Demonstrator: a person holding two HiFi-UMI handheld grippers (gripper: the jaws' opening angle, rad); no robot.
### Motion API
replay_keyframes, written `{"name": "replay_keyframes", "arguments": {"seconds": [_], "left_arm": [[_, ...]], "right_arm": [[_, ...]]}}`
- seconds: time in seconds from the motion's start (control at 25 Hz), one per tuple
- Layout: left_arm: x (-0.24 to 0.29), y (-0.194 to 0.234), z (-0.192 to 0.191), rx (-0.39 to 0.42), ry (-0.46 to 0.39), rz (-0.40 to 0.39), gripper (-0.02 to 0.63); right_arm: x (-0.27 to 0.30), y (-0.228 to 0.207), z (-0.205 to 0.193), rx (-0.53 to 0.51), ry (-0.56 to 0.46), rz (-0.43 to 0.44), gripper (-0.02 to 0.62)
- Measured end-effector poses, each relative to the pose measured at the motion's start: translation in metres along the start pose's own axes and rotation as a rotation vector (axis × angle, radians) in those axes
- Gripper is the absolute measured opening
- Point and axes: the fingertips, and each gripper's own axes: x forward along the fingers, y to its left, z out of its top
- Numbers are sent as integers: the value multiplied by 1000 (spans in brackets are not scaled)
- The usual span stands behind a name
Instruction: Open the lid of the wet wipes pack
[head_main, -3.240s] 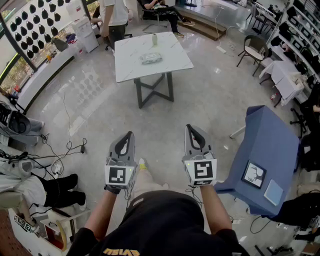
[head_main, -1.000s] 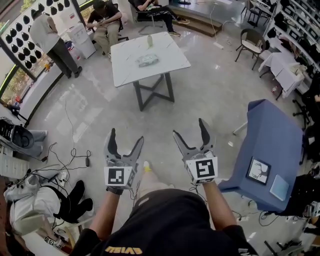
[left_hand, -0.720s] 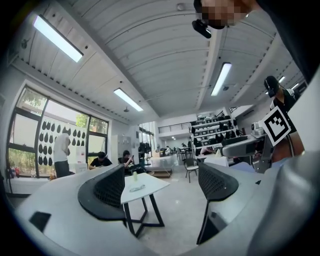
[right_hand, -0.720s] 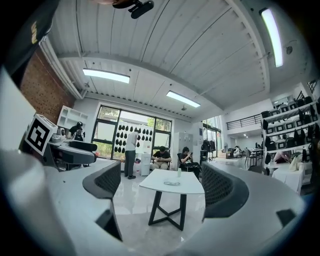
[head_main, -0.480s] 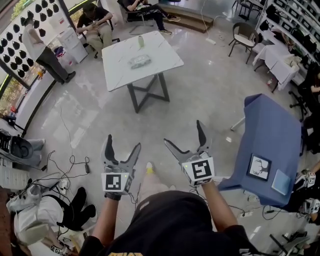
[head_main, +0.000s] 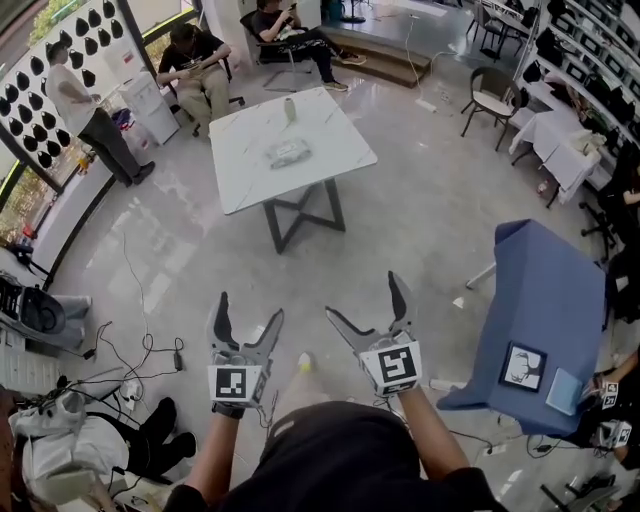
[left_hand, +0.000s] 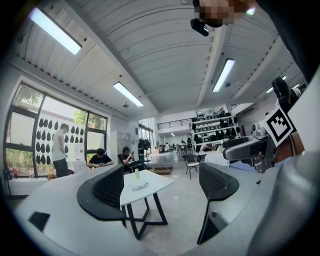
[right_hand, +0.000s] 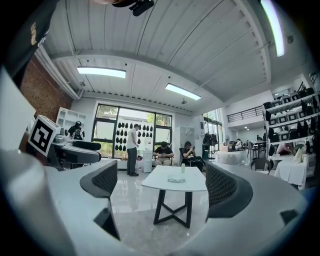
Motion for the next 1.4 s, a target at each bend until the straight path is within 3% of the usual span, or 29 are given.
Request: {"name": "replay_keyframes", "arguments": {"seconds": [0.2, 0.32, 0.64, 1.04, 1.4], "left_arm": [[28, 28, 4, 17, 33, -20, 460], [45, 50, 4, 25, 43, -32, 460], [69, 123, -16, -29, 105, 16, 459], [99, 210, -21, -63, 20, 1, 459], [142, 225, -36, -63, -16, -94, 459]], "right_arm": [[39, 6, -1, 46, 36, -16, 528], [64, 13, 3, 13, 34, -13, 526], [132, 29, 0, 38, 96, -40, 526], [205, 63, -1, 32, 128, -54, 523], [224, 45, 0, -7, 151, -138, 522]]}}
